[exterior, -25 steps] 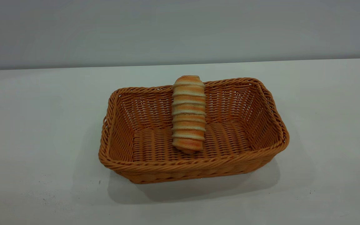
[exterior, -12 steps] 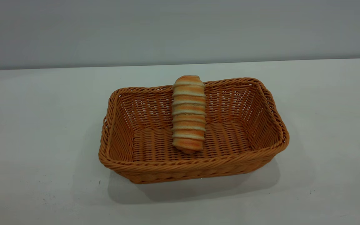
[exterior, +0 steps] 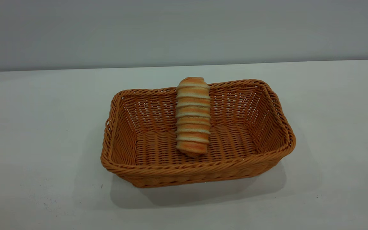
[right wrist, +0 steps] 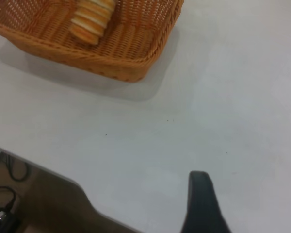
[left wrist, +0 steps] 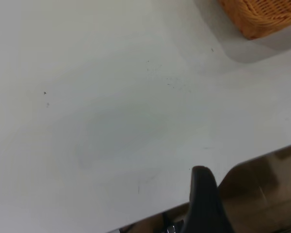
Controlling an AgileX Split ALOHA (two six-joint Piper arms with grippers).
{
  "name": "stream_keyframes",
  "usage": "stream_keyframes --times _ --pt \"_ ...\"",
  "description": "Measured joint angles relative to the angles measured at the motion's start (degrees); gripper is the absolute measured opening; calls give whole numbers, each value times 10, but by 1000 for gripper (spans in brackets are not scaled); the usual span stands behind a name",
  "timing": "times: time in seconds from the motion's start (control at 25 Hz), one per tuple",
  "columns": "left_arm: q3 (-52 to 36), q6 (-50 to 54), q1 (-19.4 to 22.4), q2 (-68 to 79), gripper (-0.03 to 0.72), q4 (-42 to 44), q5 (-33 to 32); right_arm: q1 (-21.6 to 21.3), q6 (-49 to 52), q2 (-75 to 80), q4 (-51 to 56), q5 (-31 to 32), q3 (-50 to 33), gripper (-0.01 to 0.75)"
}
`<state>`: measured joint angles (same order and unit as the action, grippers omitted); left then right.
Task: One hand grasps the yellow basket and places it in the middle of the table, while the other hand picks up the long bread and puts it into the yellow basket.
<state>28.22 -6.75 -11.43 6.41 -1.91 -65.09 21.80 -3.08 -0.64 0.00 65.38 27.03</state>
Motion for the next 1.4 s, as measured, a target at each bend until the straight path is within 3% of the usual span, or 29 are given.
stream_keyframes --times 0.4,0.52,0.76,1.0,1.2,1.4 --pt "0 0 0 0 544 0 0 -13 1 0 3 0 0 536" --pt "0 0 9 -1 544 0 1 -64 1 -1 4 0 0 536" --pt "0 0 69 -64 544 1 0 -179 2 -2 4 0 0 536" --pt "0 0 85 -77 544 0 -2 -244 2 -2 4 0 0 536" --pt "0 0 85 -77 544 0 -2 -253 2 -2 4 0 0 536" --pt "0 0 85 -77 544 0 -2 -235 2 -2 5 0 0 536"
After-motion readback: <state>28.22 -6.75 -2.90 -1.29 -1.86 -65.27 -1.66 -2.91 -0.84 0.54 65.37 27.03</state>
